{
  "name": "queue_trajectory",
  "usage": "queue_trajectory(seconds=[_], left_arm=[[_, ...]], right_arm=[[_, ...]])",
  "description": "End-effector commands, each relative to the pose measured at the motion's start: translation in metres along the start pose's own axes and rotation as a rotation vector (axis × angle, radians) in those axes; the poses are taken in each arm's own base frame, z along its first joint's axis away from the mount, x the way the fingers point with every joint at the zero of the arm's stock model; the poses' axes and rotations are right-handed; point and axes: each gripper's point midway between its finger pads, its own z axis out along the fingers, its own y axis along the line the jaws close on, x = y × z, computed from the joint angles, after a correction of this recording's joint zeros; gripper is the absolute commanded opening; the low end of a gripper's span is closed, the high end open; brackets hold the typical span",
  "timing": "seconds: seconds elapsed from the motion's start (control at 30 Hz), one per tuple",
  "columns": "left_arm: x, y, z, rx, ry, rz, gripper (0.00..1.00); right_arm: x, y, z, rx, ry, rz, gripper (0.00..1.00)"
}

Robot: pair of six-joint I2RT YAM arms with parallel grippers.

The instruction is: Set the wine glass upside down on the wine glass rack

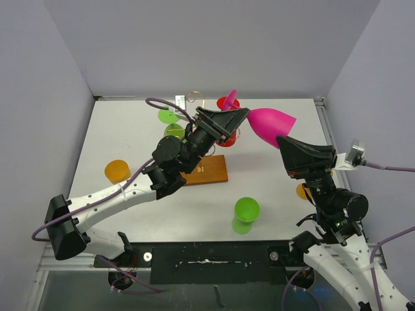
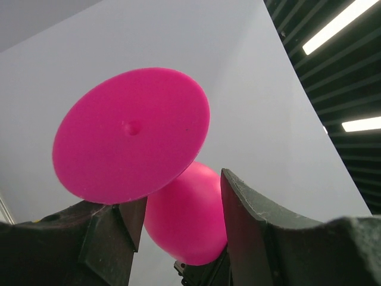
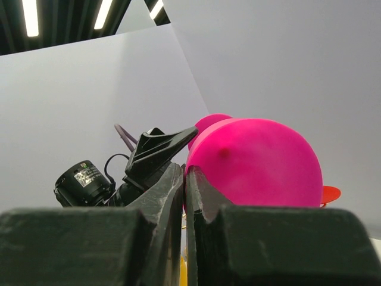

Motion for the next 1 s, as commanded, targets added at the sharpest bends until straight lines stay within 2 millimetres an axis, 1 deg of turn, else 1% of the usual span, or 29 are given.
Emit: queue_trajectory(seconds=[0.0, 0.07, 0.13, 0.27, 0.37, 0.6, 0.67, 0.8, 0.87, 0.97], left_arm=[[-0.027, -0.035, -0.005, 0.084, -0.09, -0.019, 0.47], [-0.033, -0.037, -0.008, 0.081, -0.114, -0.007, 0.44], [-0.037, -0.038, -0.011, 0.083, -0.131, -0.006, 0.38], [-0.041, -0.043, -0.014, 0.105, -0.148, 0.006, 0.27], [-0.045, -0.047, -0.015, 0.114, -0.158, 0.028, 0.22], [-0.054, -0.049, -0.024, 0.134, -0.197, 0.057, 0.22], [-0.057, -0.054, -0.025, 0.15, -0.201, 0.073, 0.24], [-0.058, -0.054, -0.025, 0.151, -0.196, 0.091, 0.23], [-0.059, -0.053, -0.025, 0.148, -0.199, 0.093, 0.2], [-0.06, -0.056, -0.026, 0.164, -0.202, 0.103, 0.12]], right_arm=[[-0.005, 0.025, 0.004, -0.12, -0.013, 0.062, 0.0], [-0.002, 0.027, 0.004, -0.135, 0.005, 0.069, 0.0], [0.003, 0.03, 0.005, -0.152, 0.027, 0.079, 0.0], [0.015, 0.033, 0.005, -0.182, 0.084, 0.09, 0.0], [0.023, 0.035, 0.004, -0.198, 0.124, 0.097, 0.0], [0.033, 0.035, 0.002, -0.205, 0.176, 0.102, 0.0], [0.034, 0.035, 0.002, -0.199, 0.186, 0.101, 0.0], [0.034, 0.035, 0.001, -0.194, 0.19, 0.105, 0.0], [0.034, 0.035, 0.001, -0.191, 0.193, 0.107, 0.0], [0.035, 0.035, 0.001, -0.191, 0.2, 0.112, 0.0]])
